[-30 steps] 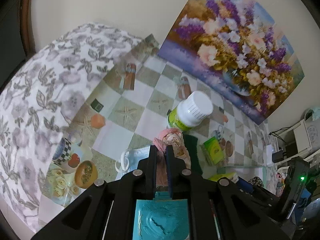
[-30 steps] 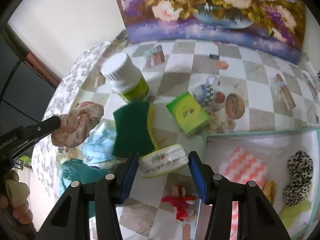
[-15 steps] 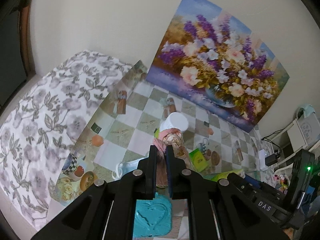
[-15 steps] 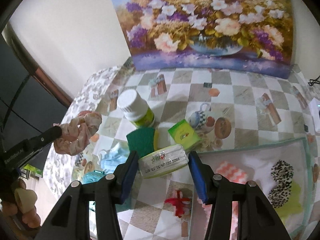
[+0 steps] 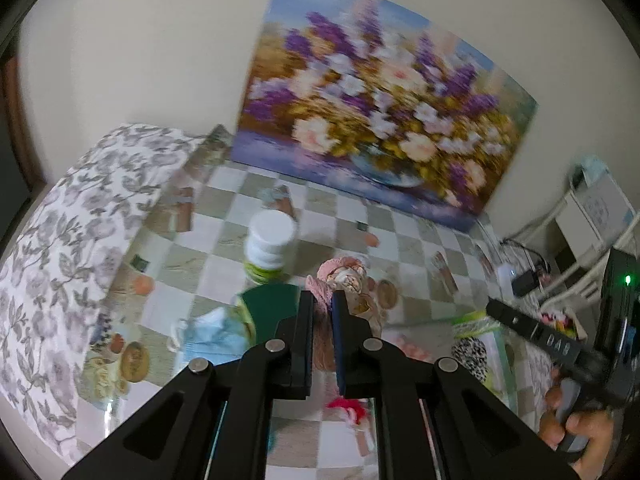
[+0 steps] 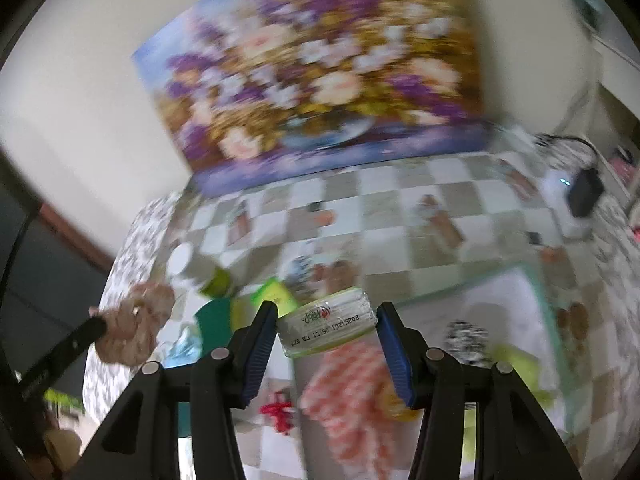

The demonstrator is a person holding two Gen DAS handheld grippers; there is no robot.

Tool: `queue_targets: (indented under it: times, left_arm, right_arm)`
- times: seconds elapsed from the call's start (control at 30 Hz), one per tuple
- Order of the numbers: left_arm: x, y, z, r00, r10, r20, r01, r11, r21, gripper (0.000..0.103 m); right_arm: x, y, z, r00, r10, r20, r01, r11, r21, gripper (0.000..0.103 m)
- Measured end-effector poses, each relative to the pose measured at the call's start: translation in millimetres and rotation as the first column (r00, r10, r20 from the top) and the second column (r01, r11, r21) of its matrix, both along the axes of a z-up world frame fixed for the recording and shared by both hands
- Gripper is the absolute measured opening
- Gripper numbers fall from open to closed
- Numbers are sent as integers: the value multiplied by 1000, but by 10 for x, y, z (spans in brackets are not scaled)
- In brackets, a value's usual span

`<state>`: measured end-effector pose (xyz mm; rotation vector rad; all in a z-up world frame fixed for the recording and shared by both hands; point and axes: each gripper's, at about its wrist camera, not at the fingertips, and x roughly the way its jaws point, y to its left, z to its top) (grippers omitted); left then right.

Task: Organize soft objects
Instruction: 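Carry pink scrunchie and white tube over the white box with both grippers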

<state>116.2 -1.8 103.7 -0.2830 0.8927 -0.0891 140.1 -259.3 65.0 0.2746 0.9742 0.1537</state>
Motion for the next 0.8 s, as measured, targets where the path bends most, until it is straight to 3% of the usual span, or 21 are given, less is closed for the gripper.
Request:
queue_targets:
  times: [0.2, 0.43, 0.8]
  left_arm:
    - [40, -539, -43, 995, -102, -11, 102, 994, 41, 9]
    - [44, -1167, -201, 973, -228, -48, 231, 970, 81, 9]
    - [52, -1871, -613, 924, -362, -125, 373, 924, 81, 9]
  right_arm:
    - [-46, -654, -46, 988, -153, -20, 153, 988, -10, 54]
    - [-151, -1280, -193, 953, -298, -51, 298, 954, -18, 54]
    - [-56, -1410, -570, 945, -321, -68, 321, 947, -10, 54]
